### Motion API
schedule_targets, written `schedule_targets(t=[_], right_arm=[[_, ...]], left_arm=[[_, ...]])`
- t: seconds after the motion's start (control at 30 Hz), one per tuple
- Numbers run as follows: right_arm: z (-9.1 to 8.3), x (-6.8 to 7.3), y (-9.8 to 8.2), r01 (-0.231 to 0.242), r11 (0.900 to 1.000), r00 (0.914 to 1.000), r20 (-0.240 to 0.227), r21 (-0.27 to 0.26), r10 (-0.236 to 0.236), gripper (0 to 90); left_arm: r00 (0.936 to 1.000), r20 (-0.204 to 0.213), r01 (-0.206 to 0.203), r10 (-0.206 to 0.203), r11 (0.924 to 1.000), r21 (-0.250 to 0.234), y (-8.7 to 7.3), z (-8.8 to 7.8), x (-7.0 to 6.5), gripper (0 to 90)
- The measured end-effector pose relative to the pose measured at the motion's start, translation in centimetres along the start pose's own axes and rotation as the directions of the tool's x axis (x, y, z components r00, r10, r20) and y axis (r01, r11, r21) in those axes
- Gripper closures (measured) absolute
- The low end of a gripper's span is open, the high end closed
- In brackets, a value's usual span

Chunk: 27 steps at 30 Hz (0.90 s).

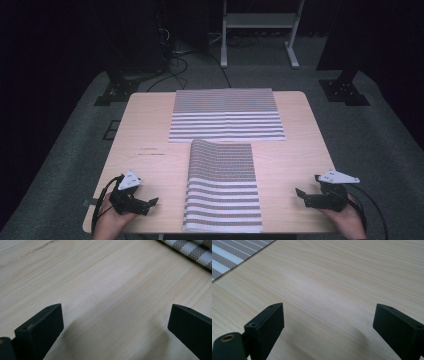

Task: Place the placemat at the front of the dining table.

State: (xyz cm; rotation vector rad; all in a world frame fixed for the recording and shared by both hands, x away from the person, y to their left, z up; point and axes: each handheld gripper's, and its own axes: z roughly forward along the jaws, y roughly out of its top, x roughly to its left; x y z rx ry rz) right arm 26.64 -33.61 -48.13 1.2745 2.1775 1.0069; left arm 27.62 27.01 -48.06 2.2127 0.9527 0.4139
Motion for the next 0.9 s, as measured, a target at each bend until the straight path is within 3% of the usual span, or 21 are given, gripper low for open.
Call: schedule_targets(t=[0.27,0.9], right_arm=[[0.67,-0.12,-0.31,-0.008,0.999,1.0,-0.006,0.051,0.008,8.7],[0.68,-0.15,-0.32,-0.004,0.999,0.9999,-0.011,0.05,0.005,8.8]], left_arm=[[0.9999,0.013,-0.006,0.007,0.9997,-0.022,-0.21,0.23,0.0,0.0],[0.9999,0.013,-0.005,0.006,0.9997,-0.022,-0.14,0.33,0.06,0.0]])
